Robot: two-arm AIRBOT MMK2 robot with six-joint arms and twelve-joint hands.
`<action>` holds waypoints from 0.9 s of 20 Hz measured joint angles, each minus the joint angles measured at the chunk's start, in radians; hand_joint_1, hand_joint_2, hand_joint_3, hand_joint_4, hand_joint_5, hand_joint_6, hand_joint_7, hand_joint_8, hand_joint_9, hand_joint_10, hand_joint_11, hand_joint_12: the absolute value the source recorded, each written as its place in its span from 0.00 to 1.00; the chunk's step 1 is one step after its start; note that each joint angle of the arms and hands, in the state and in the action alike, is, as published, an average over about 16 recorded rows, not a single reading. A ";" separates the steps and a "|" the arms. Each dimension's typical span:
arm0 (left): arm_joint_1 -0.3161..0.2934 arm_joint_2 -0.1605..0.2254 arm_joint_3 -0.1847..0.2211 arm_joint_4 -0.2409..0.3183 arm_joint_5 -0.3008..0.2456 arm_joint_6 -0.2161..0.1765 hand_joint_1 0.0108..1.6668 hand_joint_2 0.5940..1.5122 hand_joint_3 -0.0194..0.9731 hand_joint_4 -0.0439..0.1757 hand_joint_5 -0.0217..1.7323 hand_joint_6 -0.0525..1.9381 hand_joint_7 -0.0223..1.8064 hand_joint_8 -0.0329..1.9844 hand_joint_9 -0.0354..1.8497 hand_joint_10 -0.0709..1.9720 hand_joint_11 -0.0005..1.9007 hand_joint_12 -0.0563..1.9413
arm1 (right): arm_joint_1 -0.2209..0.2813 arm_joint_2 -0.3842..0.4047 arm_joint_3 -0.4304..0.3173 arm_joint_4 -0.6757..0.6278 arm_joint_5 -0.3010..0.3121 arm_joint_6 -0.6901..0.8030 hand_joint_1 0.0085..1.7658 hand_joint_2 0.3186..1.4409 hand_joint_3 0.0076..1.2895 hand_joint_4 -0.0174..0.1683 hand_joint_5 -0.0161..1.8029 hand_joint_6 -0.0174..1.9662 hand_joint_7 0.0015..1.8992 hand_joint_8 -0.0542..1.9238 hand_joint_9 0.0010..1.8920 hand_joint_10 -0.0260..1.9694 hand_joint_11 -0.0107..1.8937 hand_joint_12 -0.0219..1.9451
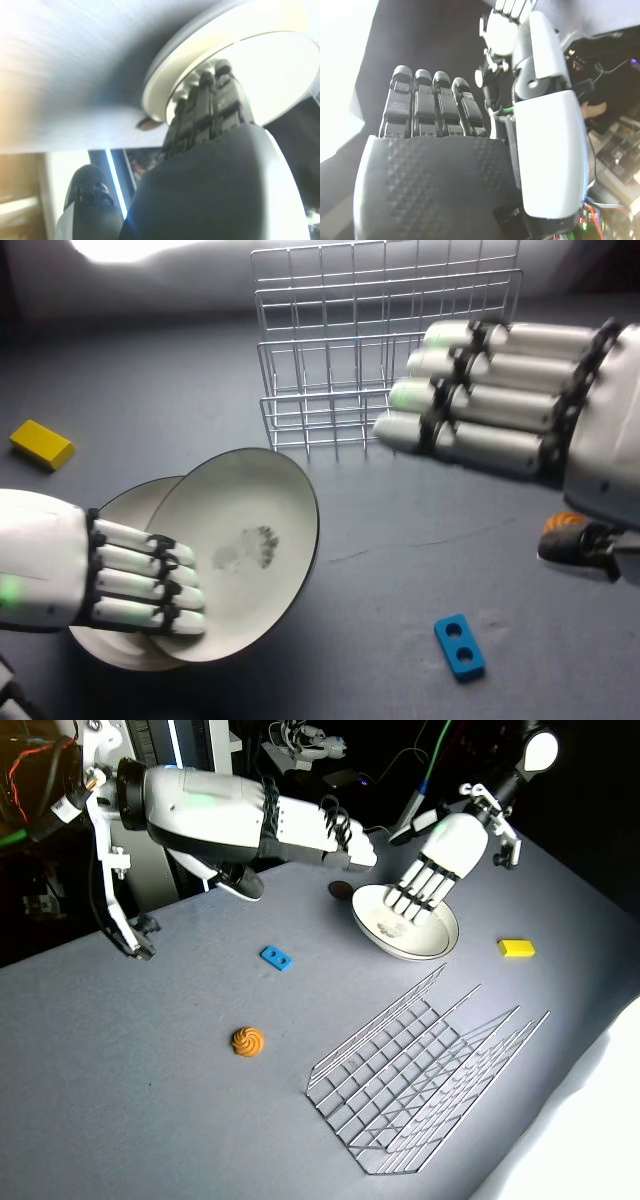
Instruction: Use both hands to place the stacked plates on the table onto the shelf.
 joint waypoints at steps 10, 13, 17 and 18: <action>-0.036 -0.006 -0.071 0.013 0.042 -0.019 0.00 0.48 0.04 0.16 0.01 0.01 0.02 0.01 0.02 0.04 0.01 0.03 | -0.002 -0.267 0.142 0.067 -0.090 -0.182 0.64 0.65 0.01 0.11 0.02 0.02 0.01 0.03 0.01 0.02 0.02 0.01; -0.033 -0.007 -0.070 0.012 0.042 -0.020 0.00 0.48 0.04 0.16 0.01 0.01 0.02 0.01 0.02 0.04 0.01 0.03 | 0.003 -0.364 0.210 0.070 -0.107 -0.202 0.64 0.66 0.01 0.11 0.02 0.02 0.01 0.03 0.01 0.02 0.02 0.01; -0.029 -0.009 -0.067 0.010 0.039 -0.021 0.00 0.48 0.04 0.16 0.01 0.01 0.02 0.01 0.02 0.03 0.01 0.03 | 0.012 -0.482 0.303 0.073 -0.126 -0.211 0.65 0.67 0.01 0.11 0.02 0.02 0.01 0.03 0.01 0.02 0.02 0.01; -0.029 -0.010 -0.066 0.009 0.039 -0.022 0.00 0.48 0.04 0.16 0.01 0.01 0.02 0.01 0.02 0.03 0.01 0.03 | 0.014 -0.509 0.325 0.074 -0.129 -0.211 0.65 0.68 0.01 0.11 0.02 0.02 0.01 0.03 0.01 0.02 0.02 0.01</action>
